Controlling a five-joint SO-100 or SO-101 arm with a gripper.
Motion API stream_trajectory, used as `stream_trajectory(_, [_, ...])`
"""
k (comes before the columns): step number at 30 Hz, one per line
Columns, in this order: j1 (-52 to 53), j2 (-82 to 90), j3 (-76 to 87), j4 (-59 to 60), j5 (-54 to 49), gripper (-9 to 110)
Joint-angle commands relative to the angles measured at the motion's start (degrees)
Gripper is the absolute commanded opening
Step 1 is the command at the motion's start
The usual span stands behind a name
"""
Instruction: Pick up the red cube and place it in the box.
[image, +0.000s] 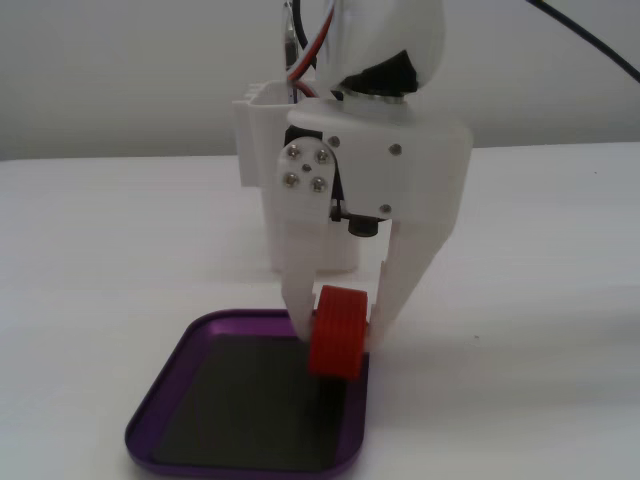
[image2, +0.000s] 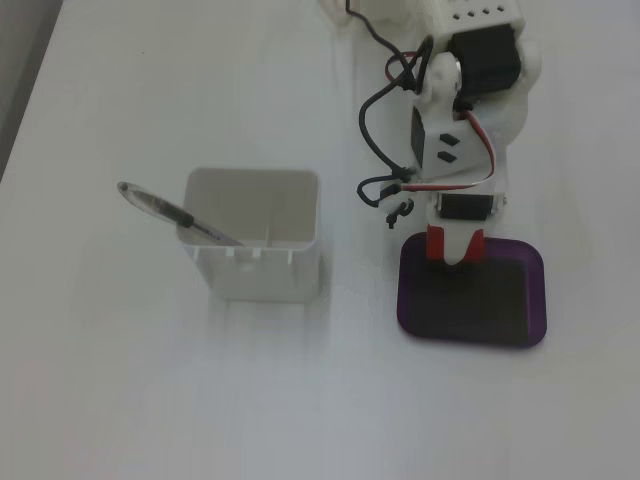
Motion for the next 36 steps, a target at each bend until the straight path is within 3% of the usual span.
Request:
stream_trajectory(1, [-0.35, 0.97, -5.71, 2.46, -0.09, 0])
stream_trajectory(15, [0.0, 0.18, -12.92, 4.31, -0.09, 0])
stream_trajectory(24, [0.0, -4.39, -12.92, 5.1, 0.09, 11])
stream_trajectory(36, [-0.26, -4.57, -17.93, 11.07, 0.35, 13])
